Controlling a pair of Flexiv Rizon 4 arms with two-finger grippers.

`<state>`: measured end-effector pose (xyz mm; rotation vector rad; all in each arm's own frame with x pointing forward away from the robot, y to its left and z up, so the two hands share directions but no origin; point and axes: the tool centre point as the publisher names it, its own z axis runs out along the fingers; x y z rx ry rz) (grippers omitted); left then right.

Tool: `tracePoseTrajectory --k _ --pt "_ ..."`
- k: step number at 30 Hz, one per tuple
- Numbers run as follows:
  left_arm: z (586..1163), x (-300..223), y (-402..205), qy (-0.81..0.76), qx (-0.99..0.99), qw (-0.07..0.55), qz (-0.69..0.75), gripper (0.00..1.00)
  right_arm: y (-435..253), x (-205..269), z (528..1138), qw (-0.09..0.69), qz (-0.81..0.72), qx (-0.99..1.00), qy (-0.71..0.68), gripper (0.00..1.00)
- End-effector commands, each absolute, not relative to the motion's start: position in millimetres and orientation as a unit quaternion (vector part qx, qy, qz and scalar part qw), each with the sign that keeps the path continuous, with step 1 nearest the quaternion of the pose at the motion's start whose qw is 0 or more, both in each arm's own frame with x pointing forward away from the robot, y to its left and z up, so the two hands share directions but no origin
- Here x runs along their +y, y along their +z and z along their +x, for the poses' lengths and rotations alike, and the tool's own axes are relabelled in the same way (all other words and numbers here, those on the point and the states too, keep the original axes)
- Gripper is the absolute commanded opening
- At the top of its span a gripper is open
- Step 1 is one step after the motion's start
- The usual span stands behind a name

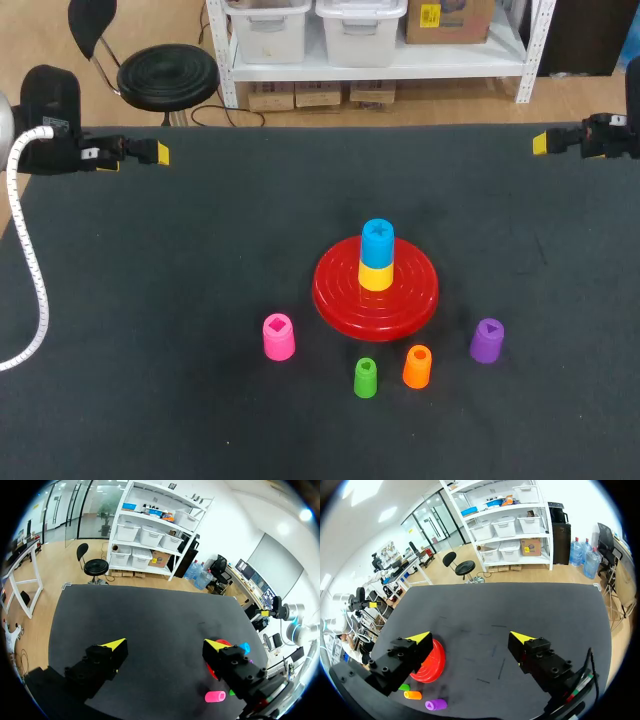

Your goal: Pick up and stack the cylinders on the red base in this order: pink,purple,orange,green

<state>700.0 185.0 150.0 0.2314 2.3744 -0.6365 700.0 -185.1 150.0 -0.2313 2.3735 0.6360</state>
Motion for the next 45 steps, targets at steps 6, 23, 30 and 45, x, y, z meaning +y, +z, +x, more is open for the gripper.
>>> tracePoseTrajectory --k 6,23,30,45 --pt "700.0 185.0 150.0 -0.243 0.908 0.330 0.088 1.00 150.0 -185.1 700.0 0.330 -0.088 0.908 0.243 1.00" --pt "700.0 185.0 150.0 -0.243 0.908 0.330 0.088 1.00 150.0 -185.1 700.0 0.330 -0.088 0.908 0.243 1.00" --pt "695.1 173.8 153.6 -0.280 0.886 0.307 0.204 1.00 150.0 -185.1 700.0 0.330 -0.088 0.908 0.243 1.00" --pt "671.0 168.0 172.6 -0.422 0.732 0.280 0.455 1.00 150.0 -185.1 700.0 0.330 -0.088 0.908 0.243 1.00"
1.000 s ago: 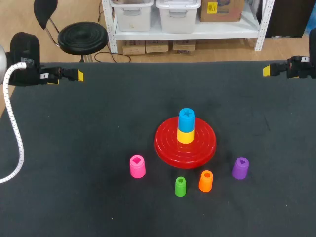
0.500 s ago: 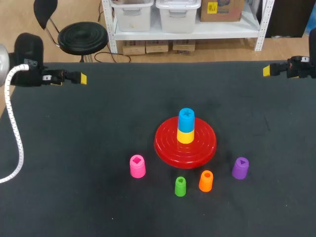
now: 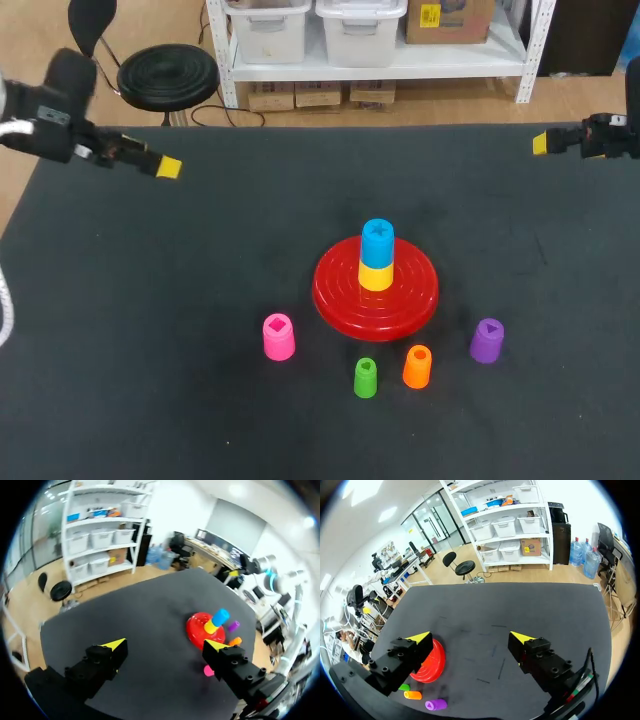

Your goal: Pick up and stack the cylinders on the red base in this order: pink,purple,orange,green

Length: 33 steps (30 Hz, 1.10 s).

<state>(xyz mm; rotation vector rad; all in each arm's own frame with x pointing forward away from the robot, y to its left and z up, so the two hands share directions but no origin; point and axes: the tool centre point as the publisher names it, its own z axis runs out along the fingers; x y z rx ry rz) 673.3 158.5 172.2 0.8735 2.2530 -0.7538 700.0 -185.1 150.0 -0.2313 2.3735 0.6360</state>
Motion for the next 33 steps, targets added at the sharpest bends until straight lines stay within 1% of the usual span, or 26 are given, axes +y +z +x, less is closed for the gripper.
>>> tracePoseTrajectory --k 1,5,7,12,17,21,24,27,33 --pt "671.0 168.0 172.6 -0.422 0.732 0.280 0.455 1.00 150.0 -185.1 700.0 0.330 -0.088 0.908 0.243 1.00" --pt "671.0 168.0 172.6 -0.422 0.732 0.280 0.455 1.00 150.0 -185.1 700.0 0.330 -0.088 0.908 0.243 1.00" --pt "664.9 166.8 174.7 -0.402 0.708 0.282 0.508 1.00 150.0 -185.1 700.0 0.330 -0.088 0.908 0.243 1.00" --pt "647.1 153.3 174.0 -0.363 0.647 0.266 0.616 1.00 150.0 -185.1 700.0 0.330 -0.088 0.908 0.243 1.00" --pt "637.1 140.8 171.5 -0.323 0.628 0.247 0.664 1.00 150.0 -185.1 700.0 0.330 -0.088 0.908 0.243 1.00" --pt "635.5 137.7 172.2 -0.312 0.638 0.240 0.662 1.00 150.0 -185.1 700.0 0.330 -0.088 0.908 0.243 1.00" --pt "634.3 136.8 167.0 -0.269 0.636 0.250 0.679 1.00 150.0 -185.1 700.0 0.330 -0.088 0.908 0.243 1.00" --pt "636.0 139.1 162.6 -0.298 0.621 0.263 0.676 1.00 150.0 -185.1 700.0 0.330 -0.088 0.908 0.243 1.00" --pt "639.6 137.3 158.9 -0.309 0.625 0.281 0.659 1.00 150.0 -185.1 700.0 0.330 -0.088 0.908 0.243 1.00"
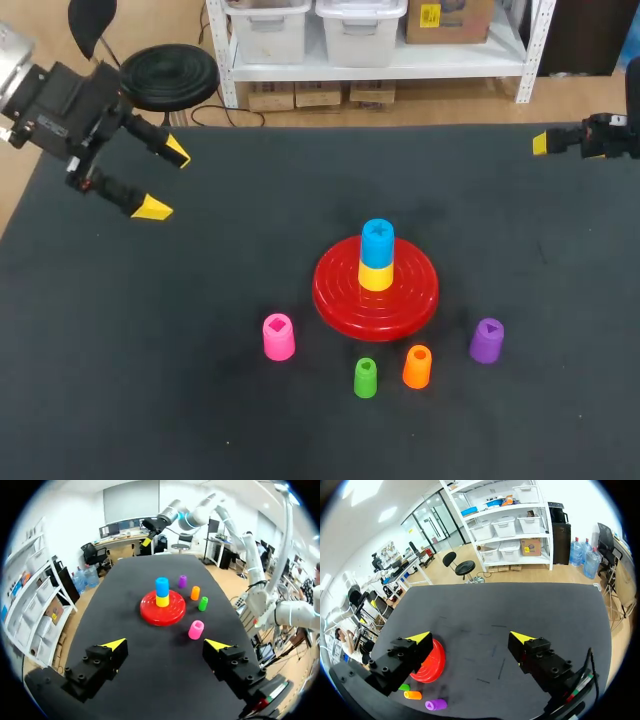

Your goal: Pick up and stack the cylinders on the red base in this order: pink,purple,orange,green

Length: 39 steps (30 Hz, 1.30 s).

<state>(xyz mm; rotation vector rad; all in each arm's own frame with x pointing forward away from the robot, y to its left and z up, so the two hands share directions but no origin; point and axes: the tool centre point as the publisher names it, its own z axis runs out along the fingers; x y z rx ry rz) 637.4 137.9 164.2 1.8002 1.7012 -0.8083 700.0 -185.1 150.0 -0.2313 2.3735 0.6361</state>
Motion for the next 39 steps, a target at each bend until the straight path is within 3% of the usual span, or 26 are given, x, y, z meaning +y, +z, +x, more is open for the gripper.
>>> tracePoseTrajectory --k 1,31,34,39 --pt "638.9 136.3 160.3 -0.314 0.623 0.287 0.657 1.00 150.0 -185.1 700.0 0.330 -0.088 0.908 0.243 1.00" --pt "623.5 116.9 160.8 -0.321 0.591 0.275 0.687 1.00 150.0 -185.1 700.0 0.330 -0.088 0.908 0.243 1.00" --pt "623.5 116.9 160.8 -0.321 0.591 0.275 0.687 1.00 161.1 -179.8 700.7 0.304 -0.153 0.916 0.212 1.00" --pt "623.5 116.9 160.8 -0.321 0.591 0.275 0.687 1.00 178.0 -126.3 682.8 0.236 -0.305 0.902 0.191 1.00"
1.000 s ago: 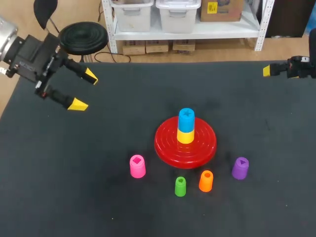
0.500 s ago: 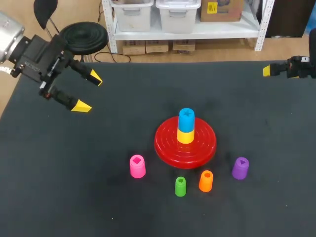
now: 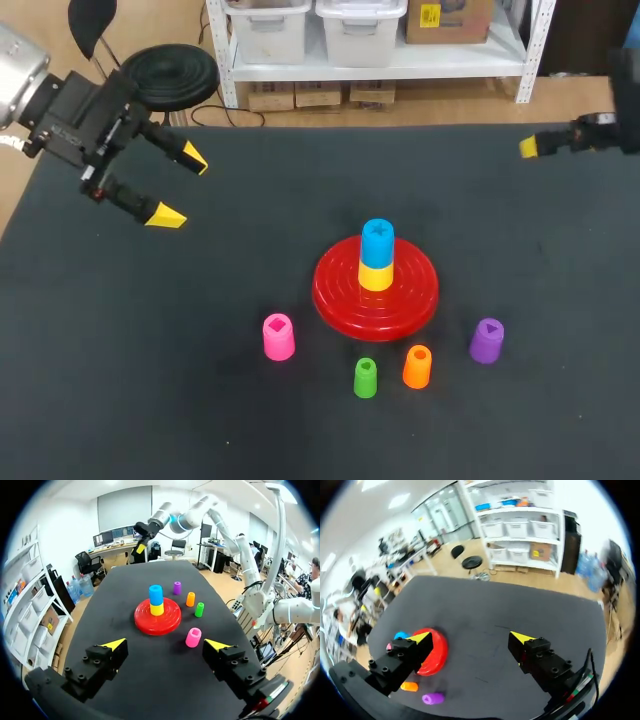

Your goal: Pick up and stack the cylinders on the red base in this order: pink,purple,orange,green

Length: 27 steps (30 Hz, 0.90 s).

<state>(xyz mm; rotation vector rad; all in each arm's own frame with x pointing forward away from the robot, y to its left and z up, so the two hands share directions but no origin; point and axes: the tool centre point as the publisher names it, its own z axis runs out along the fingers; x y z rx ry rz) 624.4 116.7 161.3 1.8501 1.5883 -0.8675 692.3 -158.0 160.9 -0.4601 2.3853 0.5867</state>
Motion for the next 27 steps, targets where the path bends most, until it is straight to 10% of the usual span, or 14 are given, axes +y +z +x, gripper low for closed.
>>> tracePoseTrajectory --k 1,27 --pt "623.5 116.9 160.8 -0.321 0.591 0.275 0.687 1.00 178.7 -115.7 678.8 0.220 -0.326 0.900 0.188 1.00" --pt "623.5 116.9 160.8 -0.321 0.591 0.275 0.687 1.00 214.6 -22.9 632.0 0.142 -0.509 0.841 0.119 1.00"
